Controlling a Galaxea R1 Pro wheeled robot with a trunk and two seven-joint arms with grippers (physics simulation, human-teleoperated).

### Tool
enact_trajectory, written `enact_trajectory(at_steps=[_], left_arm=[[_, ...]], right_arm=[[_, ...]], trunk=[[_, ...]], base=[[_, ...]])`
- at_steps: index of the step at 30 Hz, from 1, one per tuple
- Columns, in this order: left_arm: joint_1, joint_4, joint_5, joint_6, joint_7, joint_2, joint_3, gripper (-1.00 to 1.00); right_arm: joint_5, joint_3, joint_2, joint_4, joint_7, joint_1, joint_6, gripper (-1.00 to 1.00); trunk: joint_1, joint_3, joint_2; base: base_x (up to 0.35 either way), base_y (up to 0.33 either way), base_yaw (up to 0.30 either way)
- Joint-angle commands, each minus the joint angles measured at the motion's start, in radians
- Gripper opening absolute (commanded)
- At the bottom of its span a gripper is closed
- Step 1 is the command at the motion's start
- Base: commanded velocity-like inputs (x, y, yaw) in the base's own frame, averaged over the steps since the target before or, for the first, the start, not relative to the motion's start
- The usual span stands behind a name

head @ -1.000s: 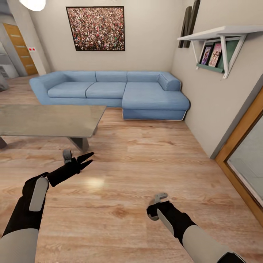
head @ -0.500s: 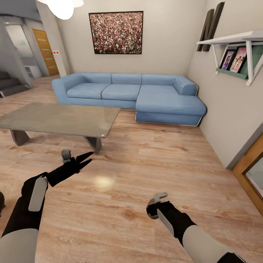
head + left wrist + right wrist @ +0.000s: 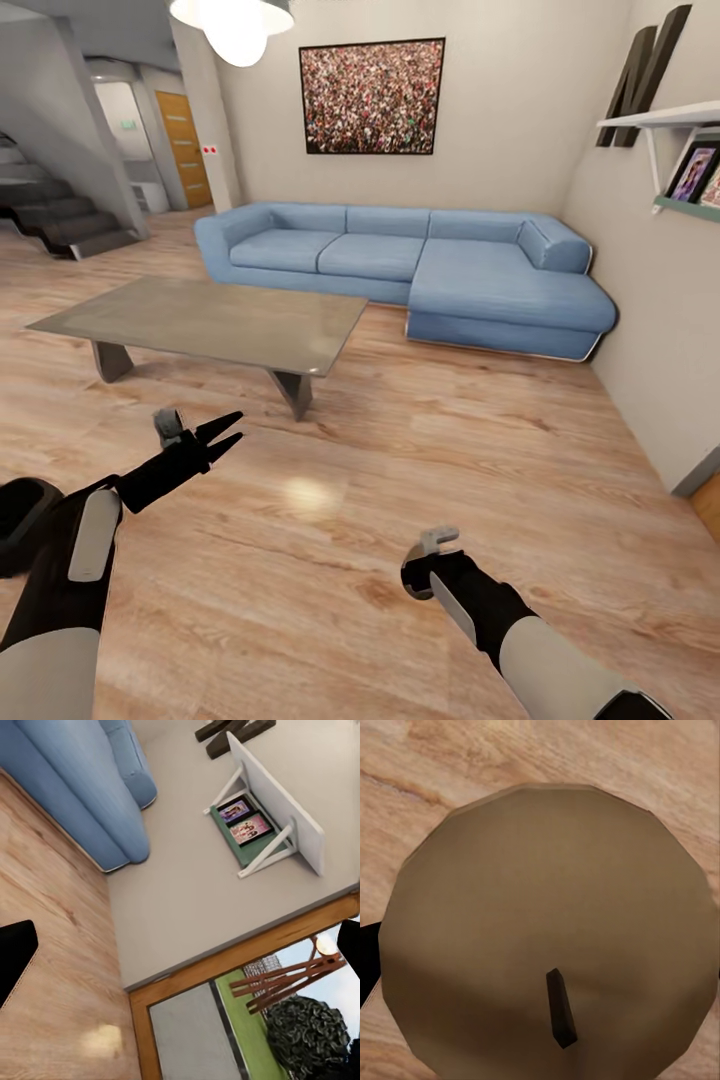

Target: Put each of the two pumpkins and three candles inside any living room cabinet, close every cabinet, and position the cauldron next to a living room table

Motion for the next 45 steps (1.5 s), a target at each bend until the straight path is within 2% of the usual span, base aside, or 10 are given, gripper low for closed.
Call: enact_trajectory(at_steps=[1, 41, 45], left_arm=[[0.0, 0.0, 0.0, 0.0, 0.0, 0.0, 0.0, 1.0], [0.001, 0.003, -0.001, -0.002, 0.004, 0.0, 0.002, 1.0], [0.001, 0.003, 0.0, -0.001, 0.002, 0.0, 0.033, 1.0]], right_arm=[[-0.001, 0.0, 0.0, 0.0, 0.0, 0.0, 0.0, -1.0], [-0.003, 0.0, 0.002, 0.001, 0.0, 0.0, -0.012, -1.0], [-0.004, 0.0, 0.002, 0.001, 0.0, 0.0, -0.043, -1.0]], trunk=[[0.0, 0.001, 0.0], [0.0, 0.034, 0.0], [0.0, 0.037, 0.0]], base=[[0.0, 0.0, 0.248], [0.0, 0.0, 0.25], [0.0, 0.0, 0.261]])
